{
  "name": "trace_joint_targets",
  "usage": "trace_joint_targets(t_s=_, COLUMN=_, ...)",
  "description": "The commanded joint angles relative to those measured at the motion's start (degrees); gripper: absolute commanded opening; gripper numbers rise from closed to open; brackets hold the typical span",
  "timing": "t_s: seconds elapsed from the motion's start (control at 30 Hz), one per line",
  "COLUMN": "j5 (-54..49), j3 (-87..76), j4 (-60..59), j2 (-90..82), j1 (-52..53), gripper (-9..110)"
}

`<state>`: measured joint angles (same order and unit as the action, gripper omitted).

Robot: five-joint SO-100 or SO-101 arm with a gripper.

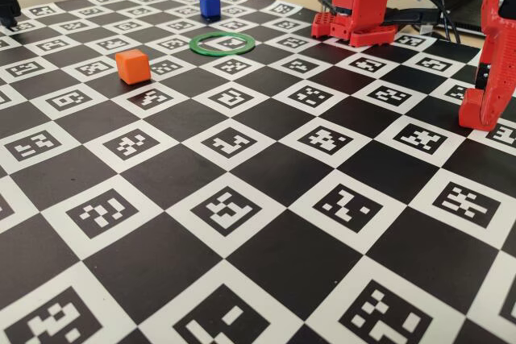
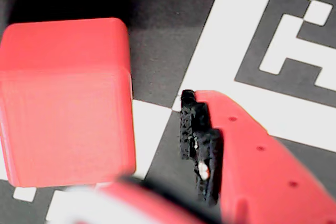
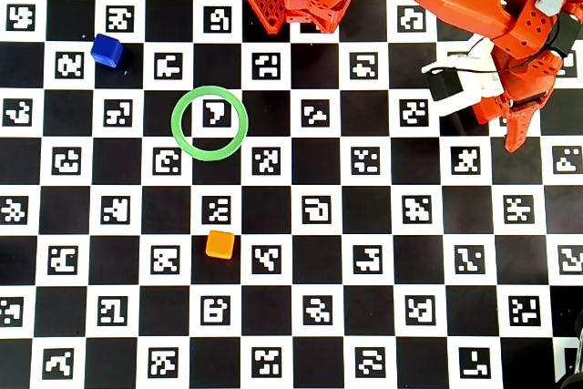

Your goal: Grab the red cube then put it in the green circle then put the blue cube on top and finally the orange cube on top

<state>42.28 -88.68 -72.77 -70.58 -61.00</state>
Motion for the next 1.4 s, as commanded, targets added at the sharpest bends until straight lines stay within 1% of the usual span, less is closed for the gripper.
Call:
trace_joint_targets(t_s=0.0, j5=0.4, j3=0.3, j4=1.3, j2=-1.3, j1=-0.4, gripper=53)
trace_joint_targets(t_s=0.5, j5=0.0, j3=0.0, j4=4.5, j2=1.0, j1=-0.1, gripper=52)
trace_joint_targets(t_s=0.77, j5=-0.6, j3=-0.3, j4=4.8, j2=1.1, j1=-0.1, gripper=48)
trace_joint_targets(t_s=1.03, j5=-0.4, j3=-0.1, j4=5.4, j2=0.7, j1=0.0, gripper=36)
trace_joint_targets(t_s=1.2, j5=-0.1, j3=0.0, j4=5.7, j2=0.7, j1=0.1, gripper=23)
trace_joint_targets(t_s=1.37, j5=-0.9, j3=0.1, j4=5.9, j2=0.4, j1=0.1, gripper=15)
